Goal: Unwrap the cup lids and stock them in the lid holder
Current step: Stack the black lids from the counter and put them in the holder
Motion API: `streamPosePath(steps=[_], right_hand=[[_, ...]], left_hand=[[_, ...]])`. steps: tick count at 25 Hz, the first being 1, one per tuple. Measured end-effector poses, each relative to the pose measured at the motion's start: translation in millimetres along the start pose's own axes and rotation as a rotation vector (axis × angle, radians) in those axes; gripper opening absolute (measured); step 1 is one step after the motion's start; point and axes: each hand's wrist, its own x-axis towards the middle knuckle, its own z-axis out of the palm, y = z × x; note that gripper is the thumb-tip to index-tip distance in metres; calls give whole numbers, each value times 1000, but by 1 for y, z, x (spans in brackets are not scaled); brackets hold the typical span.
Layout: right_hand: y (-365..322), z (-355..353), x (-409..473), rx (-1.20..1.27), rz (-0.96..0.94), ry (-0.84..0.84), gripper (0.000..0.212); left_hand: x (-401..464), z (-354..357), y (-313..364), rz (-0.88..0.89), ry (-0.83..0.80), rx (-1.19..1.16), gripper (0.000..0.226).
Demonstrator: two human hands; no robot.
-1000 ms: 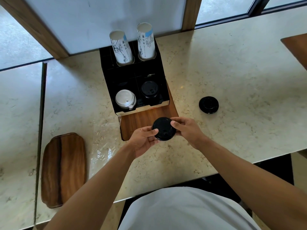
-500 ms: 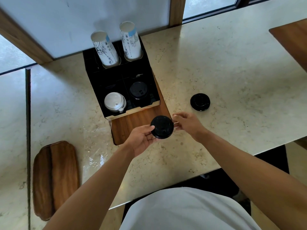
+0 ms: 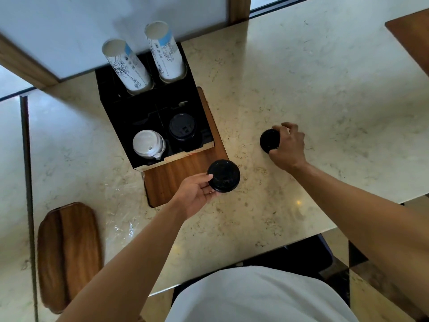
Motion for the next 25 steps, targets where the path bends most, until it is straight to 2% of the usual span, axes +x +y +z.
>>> streamPosePath(steps=[3,6,12,14,18,25], right_hand=[[9,4,10,-97,-88,-119,79],[13,7,11,-111,-79,-78,73],[-10,1,-16,121,-57,57,86],[-28,5,-37,184,-100,25,91],[-60,23,-80,139,-213,-66,82],[-92,50,-115,284,-222,-120,78]], left_hand=[[8,5,-1,-10,27,-20,22],[13,11,-2,-10,41,-30,20],[14,22,-6,1,82,-55,24],[10,23,-8,11,82,-65,28],[-4,18,-12,31,36,-88,30],[-29,-7,-13,90,-28,-203,33]])
